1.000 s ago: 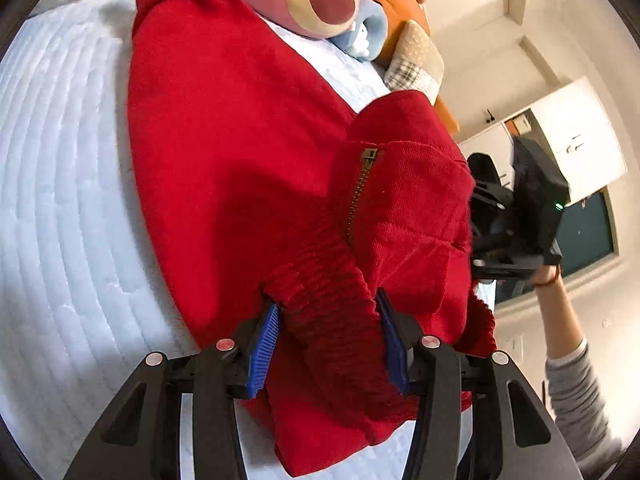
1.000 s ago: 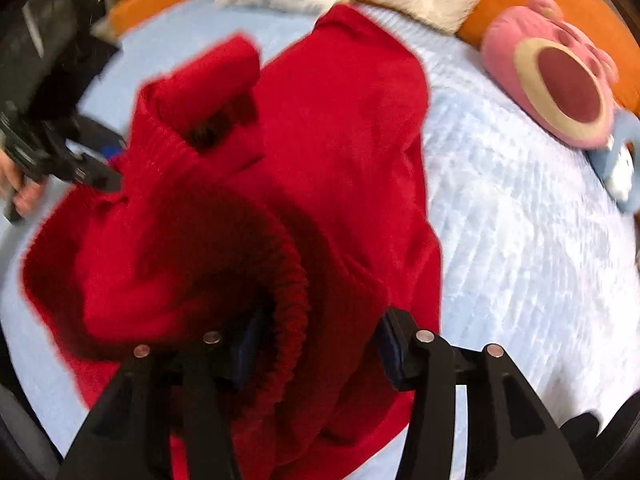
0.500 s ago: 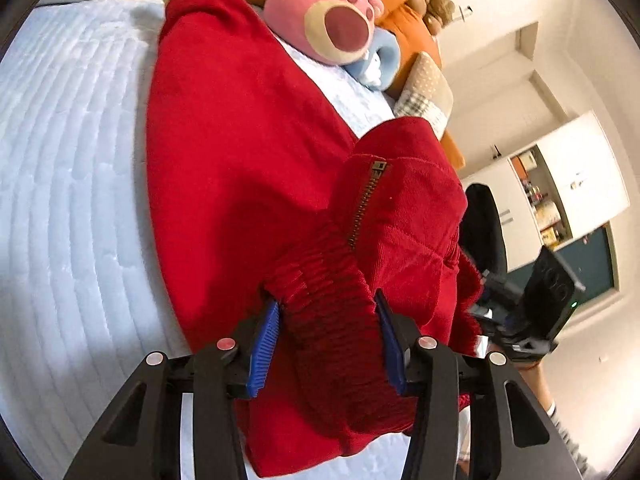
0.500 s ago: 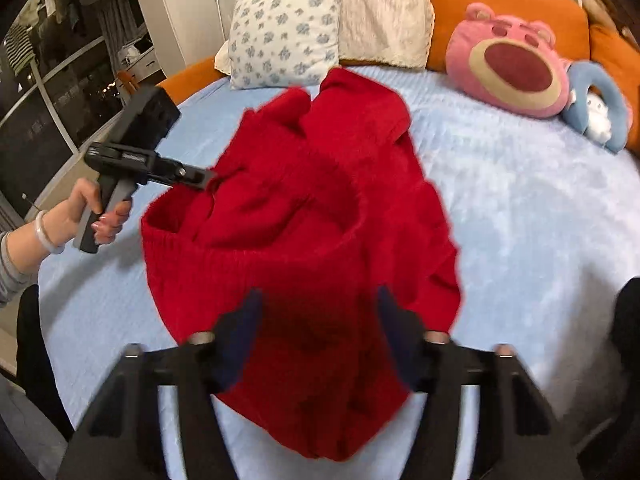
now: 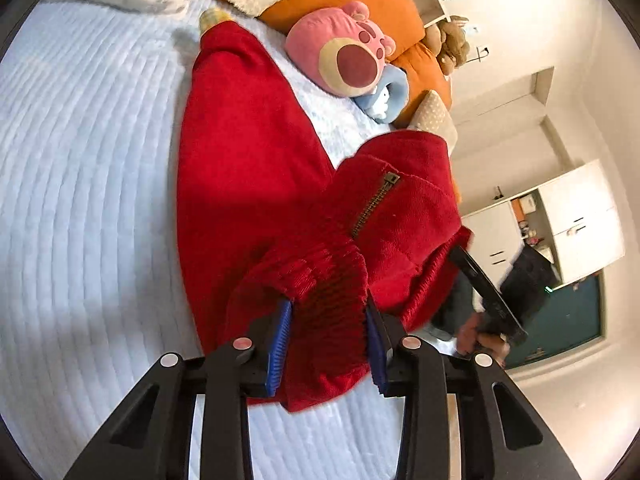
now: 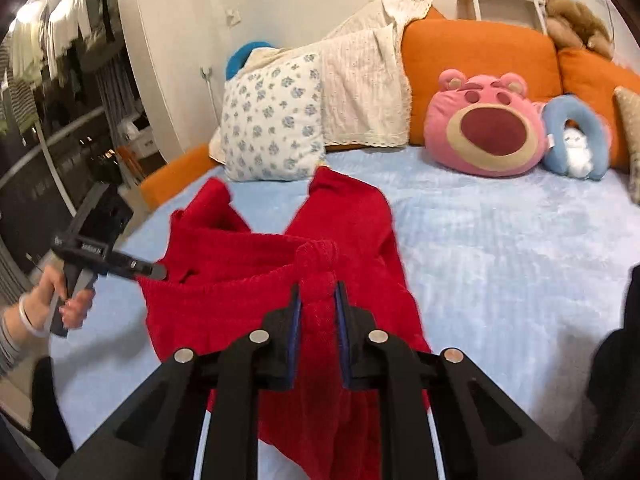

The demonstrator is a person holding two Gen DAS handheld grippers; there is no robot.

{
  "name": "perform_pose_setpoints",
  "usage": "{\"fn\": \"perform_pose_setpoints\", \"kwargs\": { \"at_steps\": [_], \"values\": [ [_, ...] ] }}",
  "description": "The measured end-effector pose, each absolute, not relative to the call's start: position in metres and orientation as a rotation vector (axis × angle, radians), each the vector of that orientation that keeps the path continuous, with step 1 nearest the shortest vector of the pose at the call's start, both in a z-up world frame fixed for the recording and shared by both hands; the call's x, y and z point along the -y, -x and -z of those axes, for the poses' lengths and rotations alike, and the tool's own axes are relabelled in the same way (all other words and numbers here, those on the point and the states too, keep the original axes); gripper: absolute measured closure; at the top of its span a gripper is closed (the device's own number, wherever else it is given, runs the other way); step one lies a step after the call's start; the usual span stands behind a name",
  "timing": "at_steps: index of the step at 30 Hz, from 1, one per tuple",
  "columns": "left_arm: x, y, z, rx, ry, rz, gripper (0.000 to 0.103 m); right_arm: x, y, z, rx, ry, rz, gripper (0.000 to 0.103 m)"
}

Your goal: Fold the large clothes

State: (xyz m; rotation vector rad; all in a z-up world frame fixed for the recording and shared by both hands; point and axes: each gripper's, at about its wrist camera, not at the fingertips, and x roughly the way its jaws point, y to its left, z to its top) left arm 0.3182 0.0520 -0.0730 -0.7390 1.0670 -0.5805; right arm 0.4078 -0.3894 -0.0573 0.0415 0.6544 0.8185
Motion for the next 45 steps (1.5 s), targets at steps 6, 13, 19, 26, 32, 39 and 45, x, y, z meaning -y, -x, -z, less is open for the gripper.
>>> {"fn": "perform_pose_setpoints", "kwargs": {
  "at_steps": [6, 13, 19, 26, 32, 39, 45],
  "values": [
    [-0.066, -0.338, 0.105, -1.112, 0.823, 0.505, 0.059, 0.375, -0.448, 0.099, -0.745, -0.125, -0.762, 0.087],
    [-0.065, -0.357, 0.109, -1.122, 0.762, 0.434, 0.037, 0.358, -0.468, 0.137, -0.830, -0.086, -0.663, 0.087],
    [-0.090, -0.332, 0.053, -0.988, 0.646, 0.390, 0.032, 0.363, -0.471, 0.146, -0.858, -0.124, -0.581, 0.087],
    [0.015, -0.338, 0.023, -0.962, 0.372, 0.687, 0.032, 0.365, -0.468, 0.151, -0.878, -0.125, -0.460, 0.085],
    [0.064, -0.380, 0.067, -1.074, 0.220, 0.599, 0.040, 0.376, -0.473, 0.165, -0.924, -0.154, -0.440, 0.077],
    [0.051, -0.412, 0.114, -1.098, 0.254, 0.507, 0.051, 0.389, -0.445, 0.121, -0.819, -0.142, -0.481, 0.062],
    [0.053, -0.431, 0.128, -1.088, 0.251, 0.477, 0.050, 0.352, -0.431, 0.120, -0.852, 0.031, -0.566, 0.099]
  ]
}}
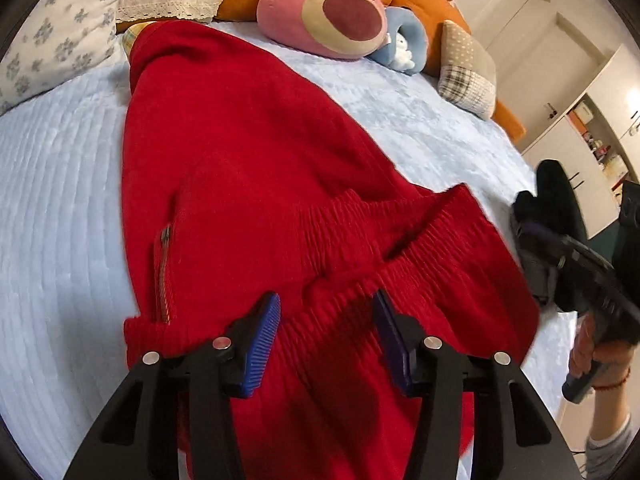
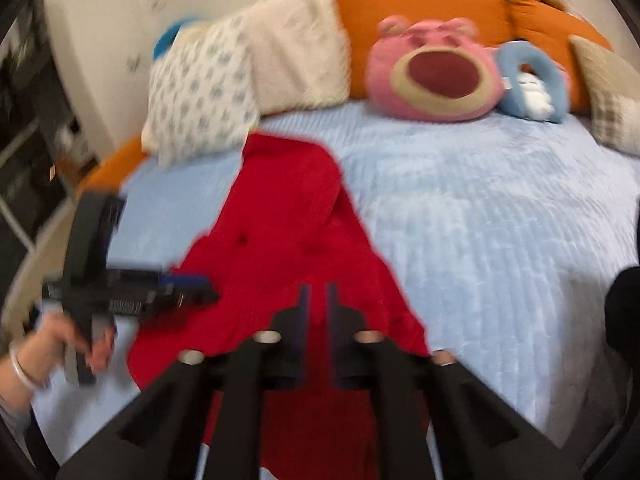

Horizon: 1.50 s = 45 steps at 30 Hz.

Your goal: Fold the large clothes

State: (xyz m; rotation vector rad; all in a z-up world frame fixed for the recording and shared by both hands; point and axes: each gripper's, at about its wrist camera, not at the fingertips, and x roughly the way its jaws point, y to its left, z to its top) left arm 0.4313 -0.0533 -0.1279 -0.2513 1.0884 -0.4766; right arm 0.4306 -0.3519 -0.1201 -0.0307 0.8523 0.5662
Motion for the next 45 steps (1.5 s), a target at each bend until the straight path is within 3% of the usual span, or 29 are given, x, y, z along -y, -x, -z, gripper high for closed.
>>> {"fn": "perform_pose_setpoints", "kwargs": {
  "at_steps": [7, 15, 16, 18, 19, 20, 24, 31, 37, 42, 45],
  "values": [
    [0.052, -0.439, 0.136, -1.097, 0.244, 0.490, 0.051, 0.343, -0.469, 0.180, -0.959, 0.067, -0.433, 0.103],
    [0.057, -0.427, 0.120, -1.055, 0.219, 0.447, 0.051, 0.338, -0.456, 0.157, -0.929, 0.129, -0.444, 0.101],
    [0.054, -0.419, 0.107, -1.036, 0.212, 0.452, 0.047, 0.341, -0.451, 0.149, -0.909, 0.135, -0.461, 0.099],
    [0.049, -0.404, 0.084, -0.989, 0.158, 0.454, 0.033, 0.351, -0.428, 0.126, -0.854, 0.170, -0.482, 0.071],
    [0.046, -0.393, 0.070, -0.955, 0.112, 0.452, 0.030, 0.356, -0.413, 0.115, -0.814, 0.192, -0.492, 0.046],
    [0.044, -0.376, 0.054, -0.908, 0.038, 0.442, 0.030, 0.359, -0.396, 0.106, -0.772, 0.231, -0.505, 0.043],
    [0.055, -0.302, 0.029, -0.752, -0.279, 0.451, 0.027, 0.355, -0.318, 0.095, -0.579, 0.529, -0.581, 0.044],
    [0.089, -0.215, 0.097, -0.742, -0.605, 0.520, 0.027, 0.338, -0.275, 0.164, -0.561, 0.878, -0.552, 0.045],
    [0.090, -0.240, 0.147, -0.806, -0.632, 0.379, 0.029, 0.327, -0.289, 0.210, -0.508, 0.964, -0.440, 0.045],
    [0.073, -0.263, 0.169, -0.875, -0.523, 0.367, 0.029, 0.330, -0.304, 0.221, -0.477, 0.951, -0.402, 0.056],
    [0.072, -0.264, 0.172, -0.850, -0.525, 0.364, 0.029, 0.324, -0.306, 0.219, -0.420, 0.979, -0.382, 0.057]
  ]
}}
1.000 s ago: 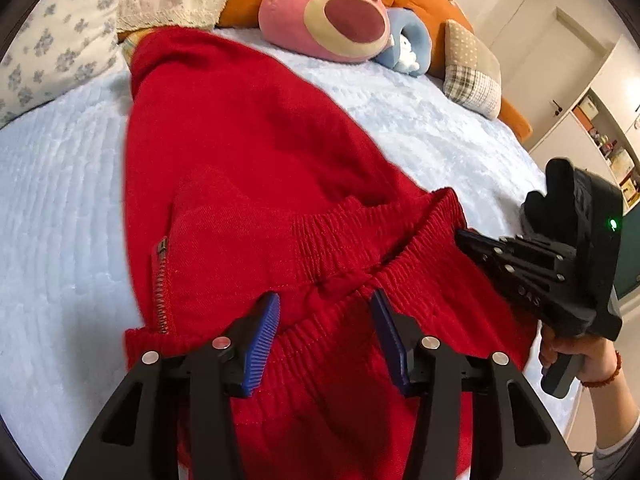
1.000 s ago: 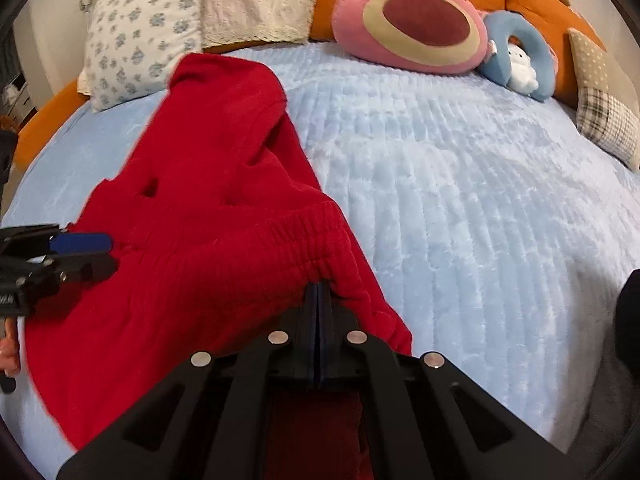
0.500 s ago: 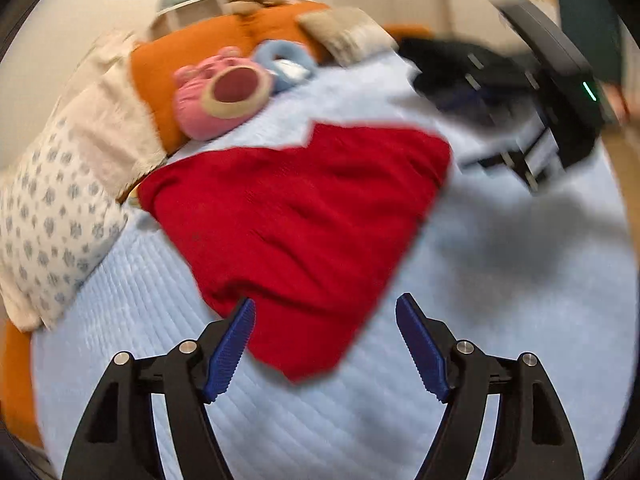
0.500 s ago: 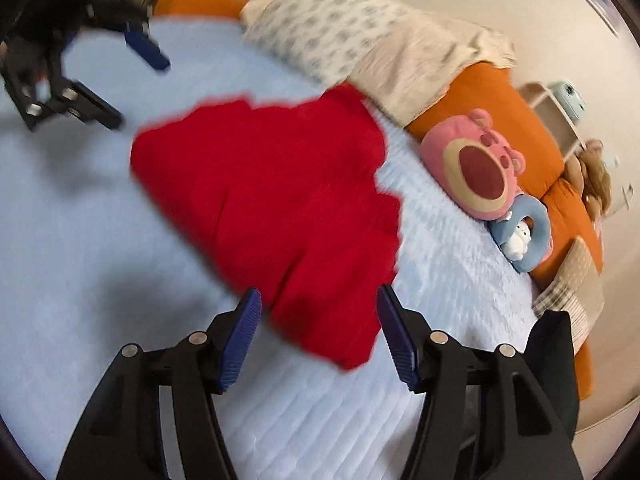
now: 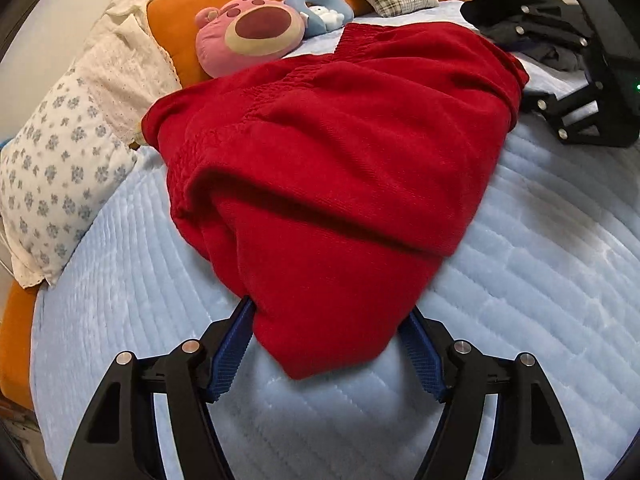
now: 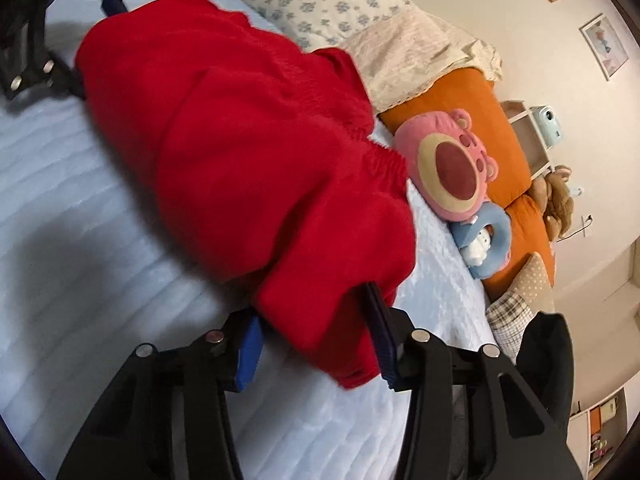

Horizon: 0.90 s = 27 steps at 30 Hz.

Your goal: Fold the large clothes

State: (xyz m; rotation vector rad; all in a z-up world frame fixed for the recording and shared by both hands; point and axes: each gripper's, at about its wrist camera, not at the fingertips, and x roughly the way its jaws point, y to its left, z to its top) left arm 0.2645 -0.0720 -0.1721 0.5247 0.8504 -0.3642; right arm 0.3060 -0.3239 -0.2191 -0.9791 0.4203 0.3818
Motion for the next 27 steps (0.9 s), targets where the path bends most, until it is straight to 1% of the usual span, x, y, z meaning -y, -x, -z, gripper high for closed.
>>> {"fn": "perform_pose_setpoints", "kwargs": {
  "at_steps": [1, 3, 4, 6, 7, 8, 9, 10, 11, 12, 14, 16, 17, 21, 25, 27],
  "values": [
    [0.073, -0.264, 0.173, -0.840, -0.531, 0.358, 0.029, 0.320, -0.305, 0.219, -0.388, 1.001, -0.373, 0.057],
    [0.077, -0.264, 0.170, -0.809, -0.559, 0.348, 0.029, 0.311, -0.305, 0.222, -0.322, 1.070, -0.344, 0.052],
    [0.079, -0.264, 0.171, -0.798, -0.575, 0.348, 0.029, 0.309, -0.309, 0.224, -0.323, 1.084, -0.343, 0.047],
    [0.081, -0.266, 0.173, -0.792, -0.599, 0.372, 0.033, 0.308, -0.316, 0.222, -0.357, 1.066, -0.370, 0.047],
    [0.082, -0.267, 0.173, -0.799, -0.595, 0.402, 0.042, 0.309, -0.320, 0.219, -0.391, 1.035, -0.414, 0.057],
    [0.082, -0.267, 0.172, -0.801, -0.598, 0.426, 0.045, 0.309, -0.321, 0.217, -0.418, 1.017, -0.448, 0.077],
    [0.082, -0.266, 0.170, -0.801, -0.602, 0.441, 0.047, 0.308, -0.320, 0.217, -0.432, 1.015, -0.449, 0.078],
    [0.082, -0.267, 0.169, -0.806, -0.605, 0.456, 0.050, 0.307, -0.319, 0.217, -0.445, 1.020, -0.459, 0.084],
    [0.081, -0.268, 0.166, -0.822, -0.604, 0.472, 0.053, 0.307, -0.318, 0.215, -0.456, 1.013, -0.468, 0.088],
    [0.081, -0.269, 0.163, -0.838, -0.605, 0.478, 0.054, 0.309, -0.315, 0.211, -0.463, 0.989, -0.482, 0.089],
    [0.077, -0.273, 0.154, -0.857, -0.597, 0.488, 0.061, 0.317, -0.304, 0.202, -0.438, 0.971, -0.504, 0.092],
    [0.072, -0.270, 0.139, -0.880, -0.581, 0.503, 0.063, 0.323, -0.288, 0.193, -0.427, 0.992, -0.537, 0.094],
    [0.072, -0.265, 0.134, -0.887, -0.581, 0.508, 0.063, 0.324, -0.279, 0.189, -0.423, 0.996, -0.547, 0.096],
    [0.073, -0.230, 0.112, -0.892, -0.637, 0.582, 0.064, 0.333, -0.246, 0.166, -0.422, 0.976, -0.599, 0.096],
    [0.069, -0.188, 0.095, -0.947, -0.569, 0.680, 0.063, 0.348, -0.206, 0.141, -0.442, 0.902, -0.665, 0.096],
    [0.067, -0.178, 0.095, -0.995, -0.527, 0.716, 0.063, 0.350, -0.199, 0.137, -0.505, 0.848, -0.701, 0.096]
  ]
}}
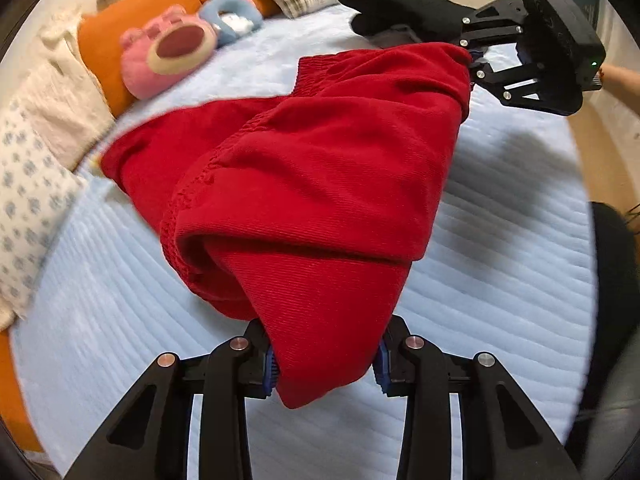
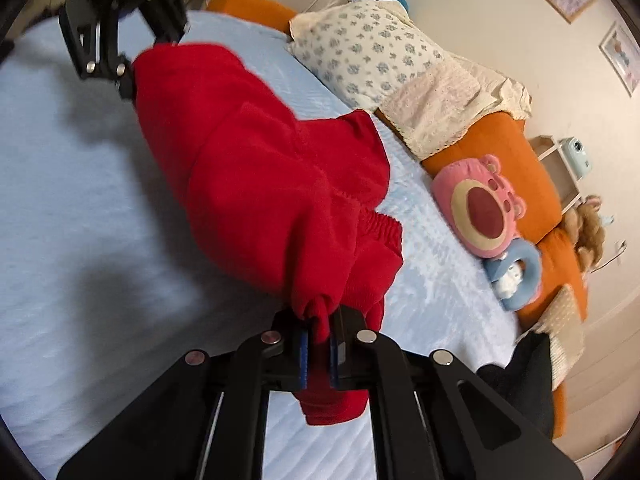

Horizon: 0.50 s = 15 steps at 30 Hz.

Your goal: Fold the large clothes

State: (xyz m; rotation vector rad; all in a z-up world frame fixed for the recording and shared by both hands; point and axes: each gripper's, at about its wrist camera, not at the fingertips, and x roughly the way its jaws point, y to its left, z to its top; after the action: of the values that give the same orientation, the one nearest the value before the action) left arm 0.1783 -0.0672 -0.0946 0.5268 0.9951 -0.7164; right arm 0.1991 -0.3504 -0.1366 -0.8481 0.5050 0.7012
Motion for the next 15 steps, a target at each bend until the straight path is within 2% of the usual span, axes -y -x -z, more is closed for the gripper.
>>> {"fn": "perform_pose_setpoints", "kwargs": {
  "at_steps": [4, 7, 15],
  "values": [
    [0.062, -0.190, 0.098, -1.079, -0.441, 0.742, 0.063, 0.348, -0.213, 0.129, -0.561, 0.747, -0.710, 0.096],
    [0.052, -0.215, 0.077, -1.120, -0.342, 0.778, 0.062, 0.347, -0.238, 0.105, -0.563, 0.657, -0.706, 0.096],
    [0.014, -0.337, 0.032, -1.325, -0.011, 0.840, 0.059, 0.325, -0.348, 0.059, -0.684, 0.525, -0.689, 0.096]
  ]
}}
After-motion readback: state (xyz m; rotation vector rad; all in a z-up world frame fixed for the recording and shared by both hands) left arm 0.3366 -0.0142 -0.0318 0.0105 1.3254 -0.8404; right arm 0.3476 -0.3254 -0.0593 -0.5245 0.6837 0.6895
